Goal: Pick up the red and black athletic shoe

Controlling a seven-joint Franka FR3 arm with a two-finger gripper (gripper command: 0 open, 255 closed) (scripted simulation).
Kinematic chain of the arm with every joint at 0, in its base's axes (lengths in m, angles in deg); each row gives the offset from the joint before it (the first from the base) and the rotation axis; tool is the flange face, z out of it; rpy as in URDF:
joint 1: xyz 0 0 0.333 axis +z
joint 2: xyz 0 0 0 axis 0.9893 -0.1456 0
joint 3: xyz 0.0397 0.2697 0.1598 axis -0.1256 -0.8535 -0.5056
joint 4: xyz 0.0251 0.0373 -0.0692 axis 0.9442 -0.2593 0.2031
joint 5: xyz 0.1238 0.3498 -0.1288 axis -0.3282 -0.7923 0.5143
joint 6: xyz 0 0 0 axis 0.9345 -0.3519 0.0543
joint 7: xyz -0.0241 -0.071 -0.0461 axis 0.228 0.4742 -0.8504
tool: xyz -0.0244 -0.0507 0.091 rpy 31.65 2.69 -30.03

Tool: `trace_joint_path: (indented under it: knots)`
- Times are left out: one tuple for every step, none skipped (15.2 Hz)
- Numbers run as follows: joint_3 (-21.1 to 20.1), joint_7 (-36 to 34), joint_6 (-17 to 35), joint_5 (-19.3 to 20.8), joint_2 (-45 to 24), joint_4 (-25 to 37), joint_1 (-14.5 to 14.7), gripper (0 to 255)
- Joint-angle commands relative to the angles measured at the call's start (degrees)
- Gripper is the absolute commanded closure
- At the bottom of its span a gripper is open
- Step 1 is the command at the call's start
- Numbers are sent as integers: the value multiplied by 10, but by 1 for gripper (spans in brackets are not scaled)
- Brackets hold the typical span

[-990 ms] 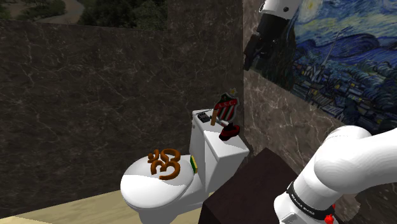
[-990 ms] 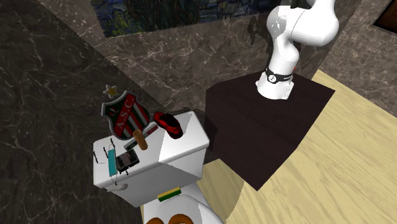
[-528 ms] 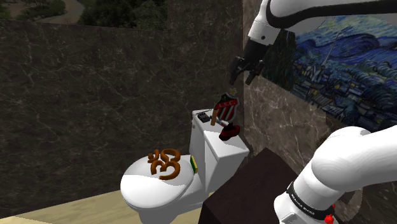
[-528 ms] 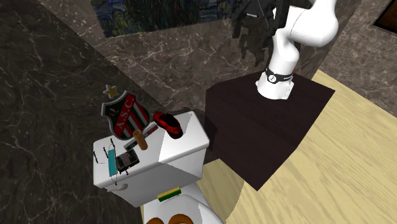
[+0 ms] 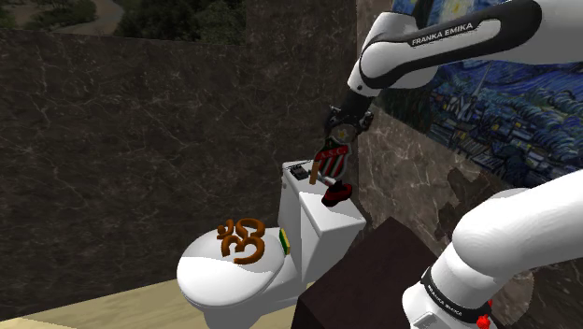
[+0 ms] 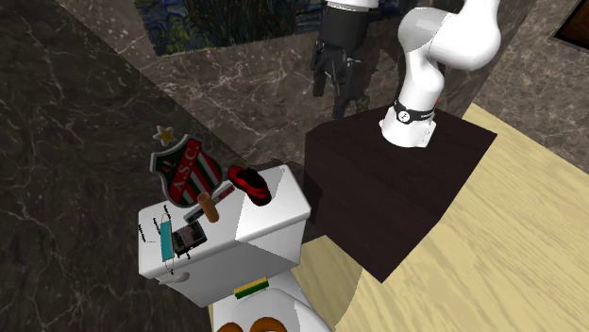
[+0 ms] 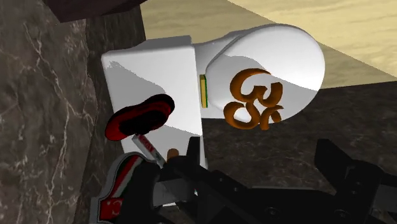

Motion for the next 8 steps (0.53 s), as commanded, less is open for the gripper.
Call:
trace_joint_path:
  knots:
    - [-5,-30,53,4,-26,-18,-15,0]
    - [-8,-46,76,7,-42,-22,-23,0]
    - [-12,-62,100,10,-59,-25,-31,0]
    - [-15,-78,123,14,-77,-27,-39,0]
    - [-18,-95,146,19,-95,-29,-47,0]
    - [-21,-113,169,25,-113,-30,-56,0]
    - [-24,-131,191,31,-132,-31,-65,0]
    - [-27,-151,213,39,-151,-31,-74,0]
